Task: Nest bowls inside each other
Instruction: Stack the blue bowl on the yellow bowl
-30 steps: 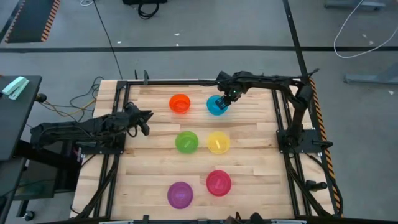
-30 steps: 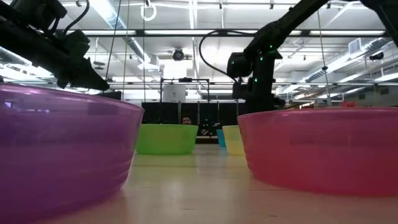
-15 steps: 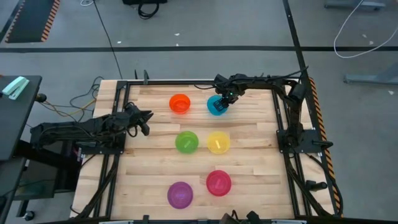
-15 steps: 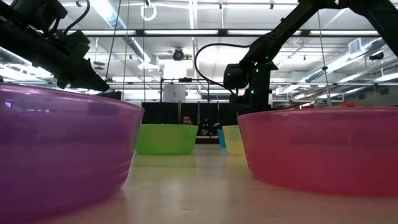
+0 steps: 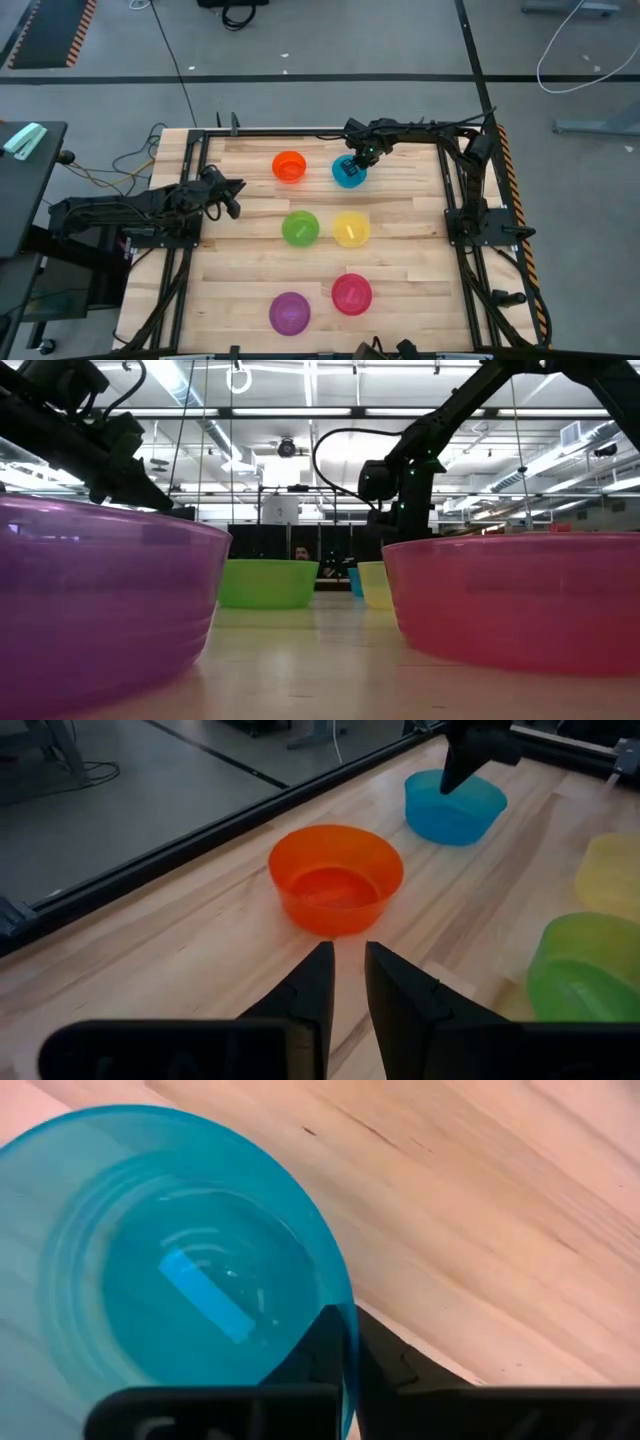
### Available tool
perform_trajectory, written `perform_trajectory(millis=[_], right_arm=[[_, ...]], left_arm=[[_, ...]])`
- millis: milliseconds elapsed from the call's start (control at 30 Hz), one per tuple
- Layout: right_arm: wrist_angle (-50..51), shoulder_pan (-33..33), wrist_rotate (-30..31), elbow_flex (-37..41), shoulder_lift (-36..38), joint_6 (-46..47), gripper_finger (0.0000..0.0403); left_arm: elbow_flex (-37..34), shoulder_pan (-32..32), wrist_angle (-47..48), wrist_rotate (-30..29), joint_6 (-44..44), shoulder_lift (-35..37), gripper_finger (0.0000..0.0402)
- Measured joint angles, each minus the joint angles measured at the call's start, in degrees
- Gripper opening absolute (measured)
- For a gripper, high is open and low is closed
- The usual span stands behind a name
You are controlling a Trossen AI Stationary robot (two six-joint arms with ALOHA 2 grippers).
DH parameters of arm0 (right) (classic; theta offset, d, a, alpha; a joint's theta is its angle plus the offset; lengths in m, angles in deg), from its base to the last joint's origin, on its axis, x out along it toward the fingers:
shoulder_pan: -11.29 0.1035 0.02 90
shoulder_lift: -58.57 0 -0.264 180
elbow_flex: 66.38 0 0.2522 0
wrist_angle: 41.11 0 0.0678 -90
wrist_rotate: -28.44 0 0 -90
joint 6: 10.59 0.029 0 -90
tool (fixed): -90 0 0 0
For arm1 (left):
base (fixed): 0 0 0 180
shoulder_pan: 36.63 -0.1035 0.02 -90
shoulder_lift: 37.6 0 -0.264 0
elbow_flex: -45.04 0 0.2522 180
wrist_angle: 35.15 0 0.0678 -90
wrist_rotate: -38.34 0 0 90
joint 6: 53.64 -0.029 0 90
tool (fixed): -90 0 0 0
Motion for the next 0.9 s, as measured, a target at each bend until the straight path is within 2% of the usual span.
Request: perform_trajectory(millis=[267, 533, 733, 900], right_arm=[[0.52, 0.04, -0.22, 0.09, 1.74, -1.07, 0.0007], [2.40, 1.77, -0.70, 0.17, 11.00, -0.41, 0.0004], [7.49, 7.99, -0.89, 0.15, 19.23, 2.92, 0.0002], [11.01, 17.67, -0.33, 0.15, 23.19, 9.10, 0.0002]], left_arm=[[0.00, 0.00, 1.55, 0.00, 0.00, 0.00, 0.0065], [0.00, 0.02, 1.62, 0.00, 0.03, 0.00, 0.0054], [0.00, 0.02, 1.63, 0.00, 1.06, 0.00, 0.0054], [0.00, 0.02, 1.77, 0.00, 1.18, 0.00, 0.0057]])
